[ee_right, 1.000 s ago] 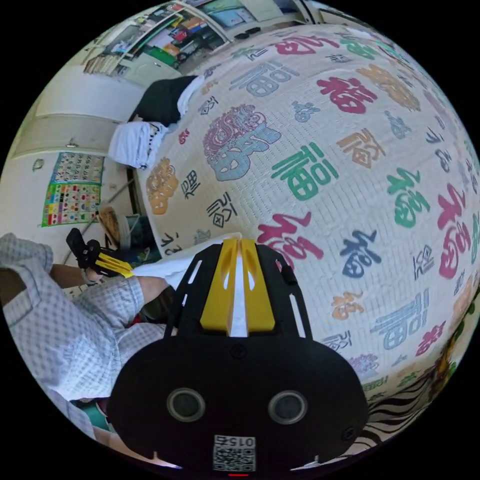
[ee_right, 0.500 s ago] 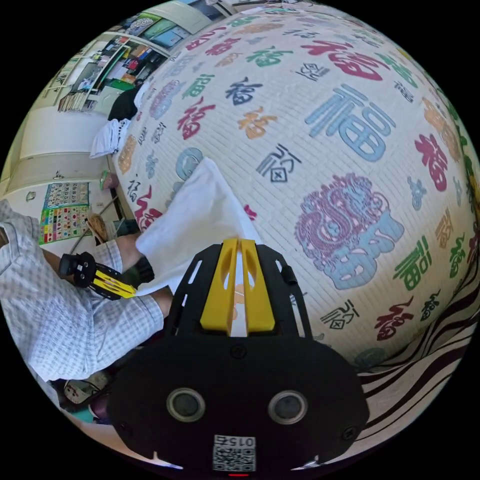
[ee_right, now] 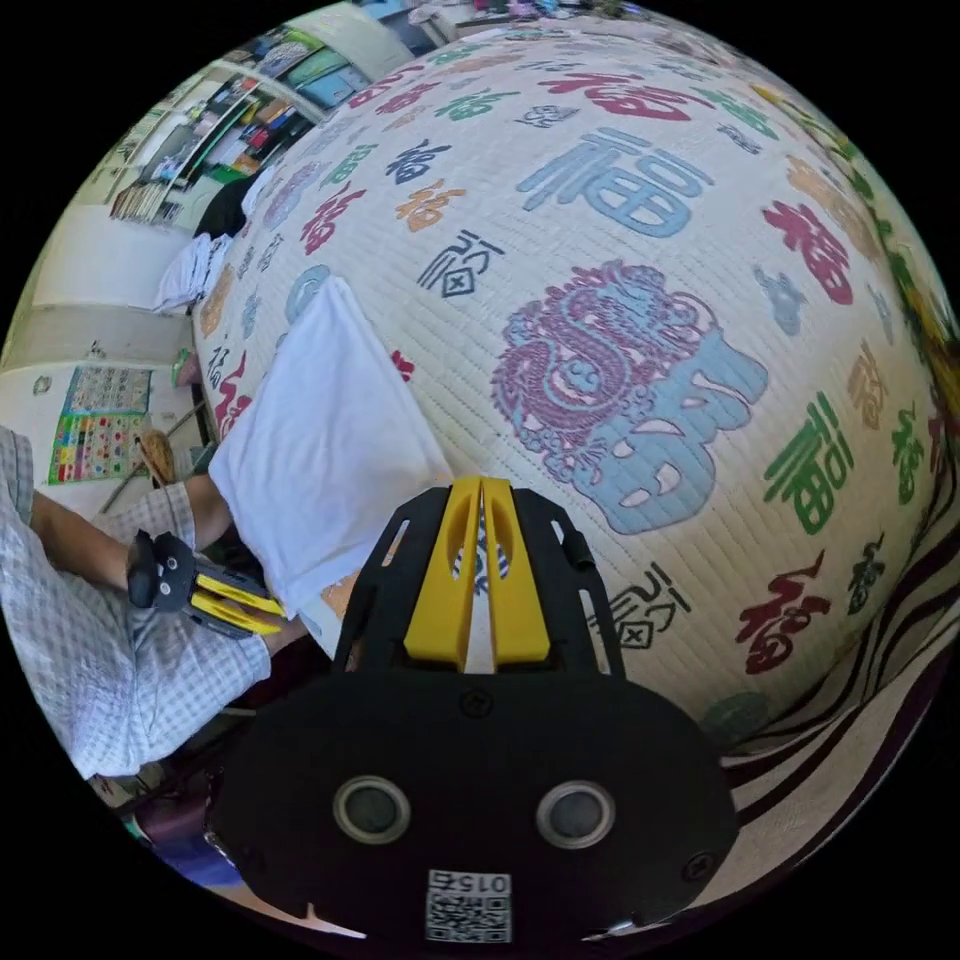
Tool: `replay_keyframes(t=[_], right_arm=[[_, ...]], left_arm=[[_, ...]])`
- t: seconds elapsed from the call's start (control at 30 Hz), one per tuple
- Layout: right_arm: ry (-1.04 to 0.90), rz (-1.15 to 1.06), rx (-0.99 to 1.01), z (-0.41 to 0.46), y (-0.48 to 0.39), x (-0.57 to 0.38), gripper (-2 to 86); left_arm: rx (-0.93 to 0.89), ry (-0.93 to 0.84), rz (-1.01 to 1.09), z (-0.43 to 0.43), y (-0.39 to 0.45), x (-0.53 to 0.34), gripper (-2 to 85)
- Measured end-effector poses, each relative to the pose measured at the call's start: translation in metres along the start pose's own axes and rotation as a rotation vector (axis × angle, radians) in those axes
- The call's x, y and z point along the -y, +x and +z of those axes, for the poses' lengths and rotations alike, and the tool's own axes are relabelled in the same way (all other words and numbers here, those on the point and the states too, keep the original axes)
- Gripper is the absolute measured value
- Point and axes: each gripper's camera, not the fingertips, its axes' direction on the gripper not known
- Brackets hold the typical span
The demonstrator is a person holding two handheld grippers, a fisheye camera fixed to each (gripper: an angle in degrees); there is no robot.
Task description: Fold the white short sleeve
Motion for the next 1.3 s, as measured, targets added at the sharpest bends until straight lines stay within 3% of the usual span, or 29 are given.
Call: replay_keyframes(t=[0.2,0.43,0.57,0.73,1.03,1.3], right_arm=[[0.156,0.191,0.079,-0.029,0.011,-0.07,3.0],[0.145,0.331,0.113,-0.015,-0.037,-0.148,5.3],[0.064,0.503,0.212,0.016,-0.06,-0.197,6.6],[0.012,0.618,0.327,0.041,-0.074,-0.239,6.7],[0.087,0.702,0.471,0.048,-0.059,-0.29,1.3],[0.286,0.608,0.338,-0.027,-0.043,-0.32,5.0]], left_arm=[[-0.115,0.07,0.149,-0.023,-0.007,0.039,6.3],[0.247,0.25,0.151,-0.102,-0.1,0.133,7.7],[0.334,0.166,0.28,-0.092,-0.137,0.222,9.0],[0.277,-0.001,0.326,-0.045,-0.158,0.292,7.0],[0.233,-0.003,0.244,-0.041,-0.209,0.338,3.3],[0.237,0.279,0.017,-0.143,-0.27,0.304,5.1]])
